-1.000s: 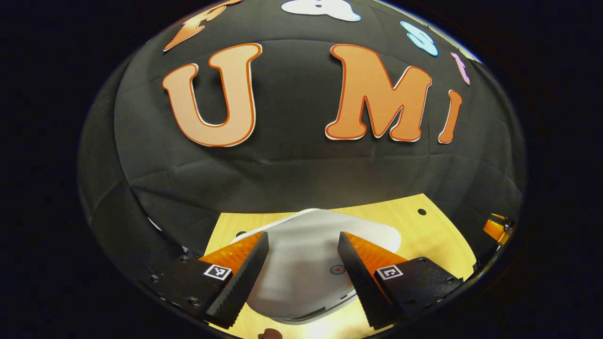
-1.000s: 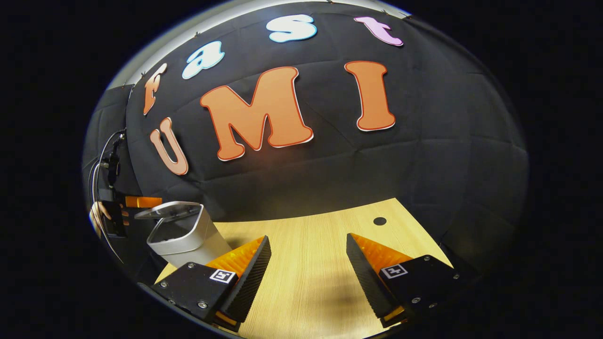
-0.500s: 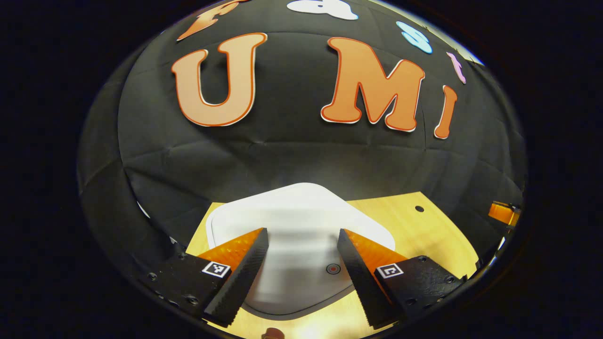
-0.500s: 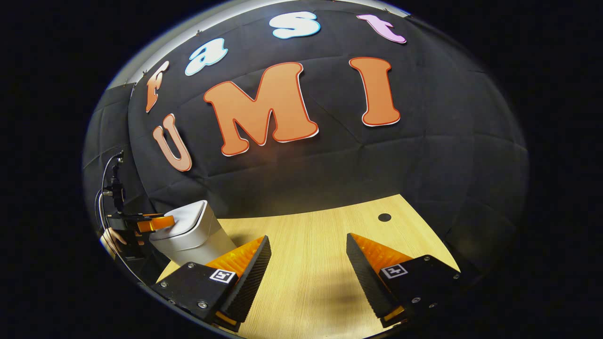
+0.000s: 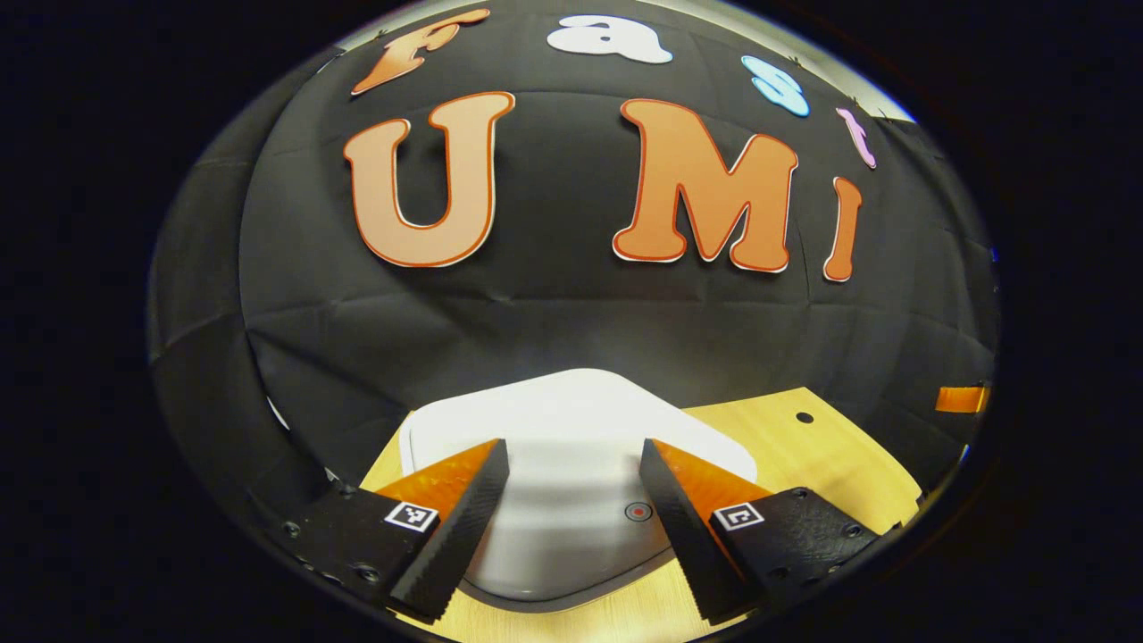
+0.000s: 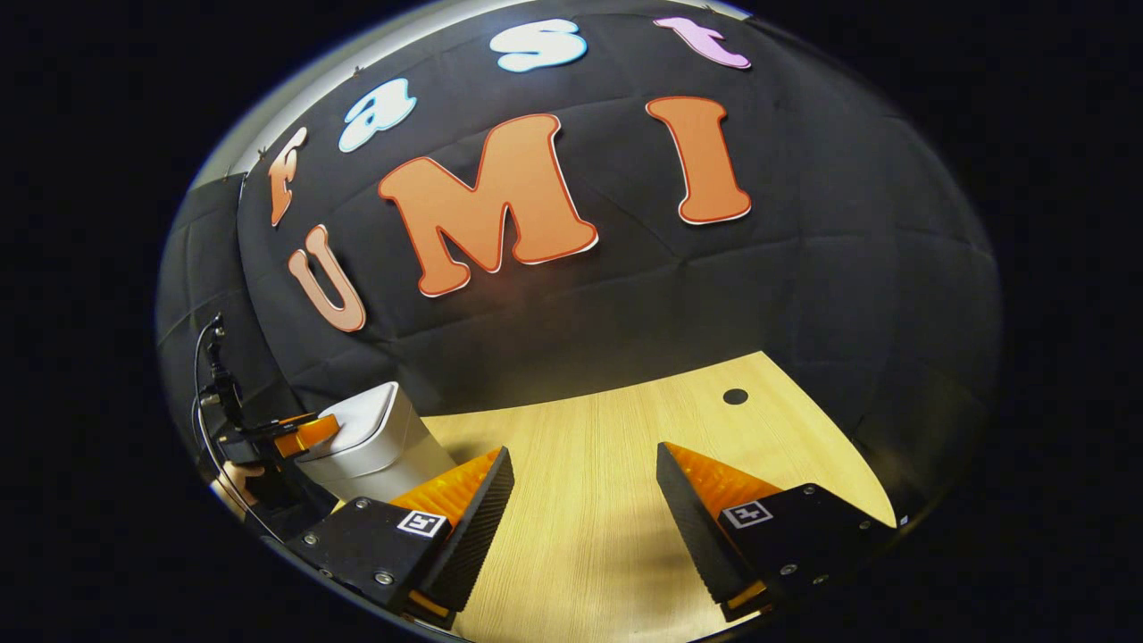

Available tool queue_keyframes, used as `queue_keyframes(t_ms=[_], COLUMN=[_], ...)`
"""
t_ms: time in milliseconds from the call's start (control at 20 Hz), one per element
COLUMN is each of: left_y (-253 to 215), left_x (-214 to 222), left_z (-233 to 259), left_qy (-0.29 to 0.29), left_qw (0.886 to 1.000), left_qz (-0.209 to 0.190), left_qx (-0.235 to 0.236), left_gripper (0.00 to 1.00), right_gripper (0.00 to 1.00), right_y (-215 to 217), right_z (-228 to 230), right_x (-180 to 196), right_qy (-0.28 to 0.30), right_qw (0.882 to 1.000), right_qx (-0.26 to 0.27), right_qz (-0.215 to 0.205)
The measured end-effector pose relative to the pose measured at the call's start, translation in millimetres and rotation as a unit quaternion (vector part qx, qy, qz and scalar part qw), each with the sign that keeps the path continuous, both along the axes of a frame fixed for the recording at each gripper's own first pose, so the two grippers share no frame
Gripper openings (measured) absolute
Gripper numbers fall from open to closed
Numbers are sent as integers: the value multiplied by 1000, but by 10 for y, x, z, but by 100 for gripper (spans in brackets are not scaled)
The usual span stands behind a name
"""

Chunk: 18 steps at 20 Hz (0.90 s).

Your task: Press the lid of the desktop garbage bin to open it, pick up the crumpled paper on the desktop and throw it into the bin, then pick up the pop can on the desktop and drop it into the bin, and finally close the garbage bin lid.

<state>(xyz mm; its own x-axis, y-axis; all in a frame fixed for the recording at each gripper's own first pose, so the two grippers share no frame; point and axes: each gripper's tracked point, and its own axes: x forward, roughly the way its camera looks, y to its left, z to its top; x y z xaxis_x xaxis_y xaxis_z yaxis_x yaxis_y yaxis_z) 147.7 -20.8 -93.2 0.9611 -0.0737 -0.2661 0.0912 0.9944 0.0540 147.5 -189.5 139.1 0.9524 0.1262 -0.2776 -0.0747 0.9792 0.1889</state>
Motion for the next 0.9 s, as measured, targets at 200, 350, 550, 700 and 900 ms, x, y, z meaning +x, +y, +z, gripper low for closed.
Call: queue_keyframes(t_ms=[200, 350, 550, 700, 900], left_y=[-12, 0, 12, 19, 2], left_x=[-1, 34, 10, 23, 14], left_z=[-39, 27, 52, 59, 58], left_qy=[-11, -24, -26, -19, -28], left_qw=[1000, 1000, 1000, 1000, 1000], left_qz=[7, 7, 1, -1, -8], left_qx=[1, -3, -11, -14, -11], left_gripper=[99, 97, 95, 95, 95], right_gripper=[96, 96, 96, 96, 96], right_y=[-27, 2, 25, 42, 66], right_z=[-39, -32, 1, 13, 63], right_x=[-45, -40, -39, -27, -22], right_qy=[7, 4, 1, 0, -5], right_qw=[1000, 1000, 1000, 1000, 1000], right_qx=[10, 0, 0, -1, -2], right_qz=[-3, 1, 5, 5, 6])
